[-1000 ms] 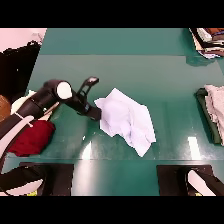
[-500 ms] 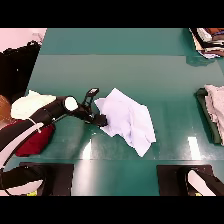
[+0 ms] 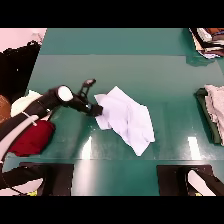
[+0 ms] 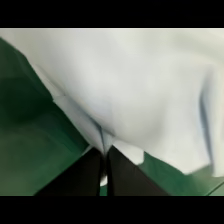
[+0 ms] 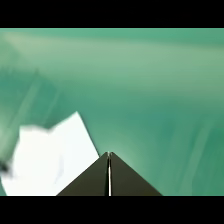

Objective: Fold the shirts.

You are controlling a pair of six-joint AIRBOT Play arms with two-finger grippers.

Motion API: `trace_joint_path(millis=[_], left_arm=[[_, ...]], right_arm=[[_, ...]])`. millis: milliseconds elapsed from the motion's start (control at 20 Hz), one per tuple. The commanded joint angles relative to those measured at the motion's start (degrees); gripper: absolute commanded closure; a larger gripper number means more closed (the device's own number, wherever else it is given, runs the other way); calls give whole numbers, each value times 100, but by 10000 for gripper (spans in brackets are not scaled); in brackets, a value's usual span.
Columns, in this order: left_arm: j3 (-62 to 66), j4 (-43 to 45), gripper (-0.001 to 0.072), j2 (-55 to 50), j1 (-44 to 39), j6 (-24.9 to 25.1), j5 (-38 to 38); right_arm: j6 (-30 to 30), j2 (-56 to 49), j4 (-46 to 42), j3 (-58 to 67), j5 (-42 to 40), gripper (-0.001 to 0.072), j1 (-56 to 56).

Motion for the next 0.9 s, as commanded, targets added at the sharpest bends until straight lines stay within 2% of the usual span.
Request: trace_joint_path(millis=[0, 150, 200, 250, 300, 500, 650, 700, 850], left_arm=[[579, 448, 681, 310, 516, 7, -299], [809, 540, 680, 382, 673, 9, -295], [807, 560, 681, 380, 671, 7, -293], [802, 557, 681, 380, 671, 7, -302], [802, 560, 681, 380, 671, 7, -295], [802, 568, 681, 380, 671, 7, -295], [802, 584, 681, 380, 671, 4, -310], [802, 584, 681, 380, 673, 7, -328], [802, 590, 681, 380, 671, 7, -343]], right_arm=[[4, 83, -144, -730, 450, 694, 4], [7, 186, -122, -2306, 195, 675, 7], [7, 177, -70, -2909, 50, 490, 9], [4, 118, 42, -3449, -81, 268, 50], [2, -4, 210, -3958, -240, 213, 164], [-254, -852, 833, -4887, -1386, 214, 1349], [-256, -1600, 968, -4581, -2240, 215, 2400], [-256, -1849, 968, -4367, -2424, 264, 2702], [-254, -2546, 957, -3665, -2730, 278, 3237]])
